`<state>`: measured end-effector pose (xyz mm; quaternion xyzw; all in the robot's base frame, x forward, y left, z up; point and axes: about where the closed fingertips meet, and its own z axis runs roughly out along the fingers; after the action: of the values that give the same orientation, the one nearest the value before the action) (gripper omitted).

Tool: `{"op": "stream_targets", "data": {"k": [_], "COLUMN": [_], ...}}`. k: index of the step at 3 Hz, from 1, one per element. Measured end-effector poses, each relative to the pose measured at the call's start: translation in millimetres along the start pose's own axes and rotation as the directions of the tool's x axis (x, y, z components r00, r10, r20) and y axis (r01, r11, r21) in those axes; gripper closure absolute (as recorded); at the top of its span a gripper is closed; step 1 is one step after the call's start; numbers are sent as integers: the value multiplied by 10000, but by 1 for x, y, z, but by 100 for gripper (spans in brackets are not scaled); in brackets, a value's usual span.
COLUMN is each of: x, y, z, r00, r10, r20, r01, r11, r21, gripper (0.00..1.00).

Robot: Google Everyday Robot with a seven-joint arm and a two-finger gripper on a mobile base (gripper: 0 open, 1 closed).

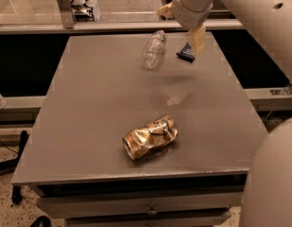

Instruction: Move water bottle near orange can

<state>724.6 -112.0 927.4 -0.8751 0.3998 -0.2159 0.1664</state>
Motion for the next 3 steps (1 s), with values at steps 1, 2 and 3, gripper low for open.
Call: {"op": "stream_targets", "data": {"k": [1, 2, 3], "x": [-2, -8, -13], "y": [-3, 1, 9], "z": [39, 72, 95], "r00": [9988, 9971, 9965], "r10": [-494, -749, -832], "r20": [13, 124, 69], "r01": [494, 757, 832], "r11": [9978, 9924, 9843], "r21": [-438, -973, -1554], "gripper": [0, 0, 15]}}
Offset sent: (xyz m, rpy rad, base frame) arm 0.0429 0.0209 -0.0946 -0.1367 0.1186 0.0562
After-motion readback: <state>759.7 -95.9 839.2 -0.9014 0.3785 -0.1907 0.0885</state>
